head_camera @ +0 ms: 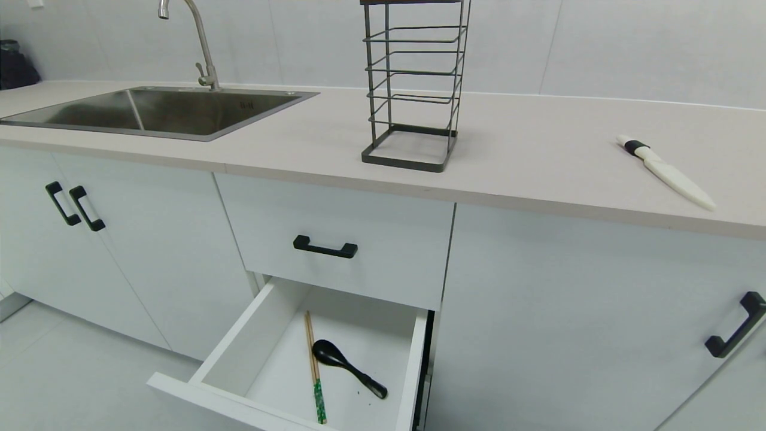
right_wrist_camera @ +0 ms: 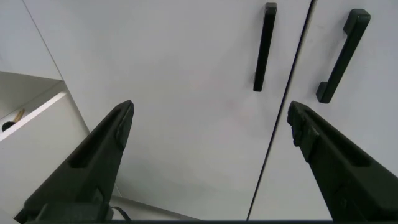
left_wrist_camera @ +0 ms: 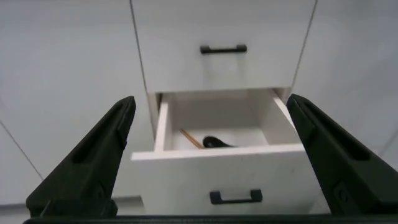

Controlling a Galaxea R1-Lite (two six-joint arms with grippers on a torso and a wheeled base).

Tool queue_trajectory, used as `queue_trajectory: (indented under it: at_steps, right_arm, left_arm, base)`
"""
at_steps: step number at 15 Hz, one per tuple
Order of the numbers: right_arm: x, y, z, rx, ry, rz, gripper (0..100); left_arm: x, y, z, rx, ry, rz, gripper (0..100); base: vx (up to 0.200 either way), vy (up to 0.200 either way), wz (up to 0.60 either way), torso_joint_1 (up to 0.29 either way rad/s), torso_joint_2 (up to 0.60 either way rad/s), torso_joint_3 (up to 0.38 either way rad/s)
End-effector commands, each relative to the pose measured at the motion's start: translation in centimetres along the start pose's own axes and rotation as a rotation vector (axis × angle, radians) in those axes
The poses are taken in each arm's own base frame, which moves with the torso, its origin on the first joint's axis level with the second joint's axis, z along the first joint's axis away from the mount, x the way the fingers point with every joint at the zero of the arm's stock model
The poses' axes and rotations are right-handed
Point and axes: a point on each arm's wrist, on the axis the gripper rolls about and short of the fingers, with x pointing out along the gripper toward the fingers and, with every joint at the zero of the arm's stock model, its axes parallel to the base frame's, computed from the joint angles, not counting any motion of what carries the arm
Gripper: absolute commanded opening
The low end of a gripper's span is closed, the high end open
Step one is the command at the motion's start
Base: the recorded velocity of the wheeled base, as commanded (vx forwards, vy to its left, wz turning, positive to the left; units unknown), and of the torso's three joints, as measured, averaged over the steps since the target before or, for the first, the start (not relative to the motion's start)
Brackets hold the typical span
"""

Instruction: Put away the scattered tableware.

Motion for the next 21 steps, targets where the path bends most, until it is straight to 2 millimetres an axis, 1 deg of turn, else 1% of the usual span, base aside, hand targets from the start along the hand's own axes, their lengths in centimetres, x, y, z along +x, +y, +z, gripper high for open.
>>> queue_trajectory:
  at_steps: [1, 4, 5, 7, 10, 14, 16, 18, 21]
  right_arm:
    - [0.0, 0.0, 0.0, 0.001, -0.001, 0.000, 100]
    - [0.0, 0.0, 0.0, 0.001, -0.001, 0.000, 100]
    - [0.0, 0.0, 0.0, 0.001, 0.001, 0.000, 100]
    - [0.0, 0.0, 0.0, 0.001, -0.001, 0.000, 100]
    - [0.0, 0.0, 0.0, 0.001, -0.001, 0.000, 100]
    - [0.0, 0.0, 0.0, 0.001, -0.001, 0.000, 100]
    - [0.0, 0.0, 0.0, 0.001, -0.001, 0.000, 100]
    - [0.0, 0.0, 0.0, 0.001, -0.001, 0.000, 100]
    - [0.0, 0.0, 0.0, 0.001, -0.001, 0.000, 100]
  left_arm:
    - [1.6, 0.5, -0.2, -0.070, 0.136, -0.043, 100]
    - [3.8, 1.3, -0.1, -0.153, 0.303, -0.061, 100]
    - [4.8, 1.7, -0.3, -0.189, 0.388, -0.059, 100]
    - [6.4, 2.2, -1.1, -0.232, 0.528, -0.089, 100]
    - [8.2, 2.5, -1.9, -0.264, 0.696, -0.147, 100]
    - [9.8, 2.9, -3.0, -0.306, 0.827, -0.149, 100]
    - [11.5, 3.4, -3.4, -0.317, 0.860, -0.149, 100]
    - [12.6, 3.7, -3.6, -0.316, 0.875, -0.136, 100]
    - [12.9, 3.3, -4.6, -0.275, 0.962, -0.121, 100]
  base:
    - [0.000, 0.000, 0.00, 0.000, 0.00, 0.000]
    - [0.000, 0.000, 0.00, 0.000, 0.00, 0.000]
    - [0.000, 0.000, 0.00, 0.000, 0.00, 0.000]
    - [0.000, 0.000, 0.00, 0.000, 0.00, 0.000]
    - [0.000, 0.000, 0.00, 0.000, 0.00, 0.000]
    - [0.000, 0.000, 0.00, 0.000, 0.00, 0.000]
    - [0.000, 0.000, 0.00, 0.000, 0.00, 0.000]
    - [0.000, 0.000, 0.00, 0.000, 0.00, 0.000]
    - [0.000, 0.000, 0.00, 0.000, 0.00, 0.000]
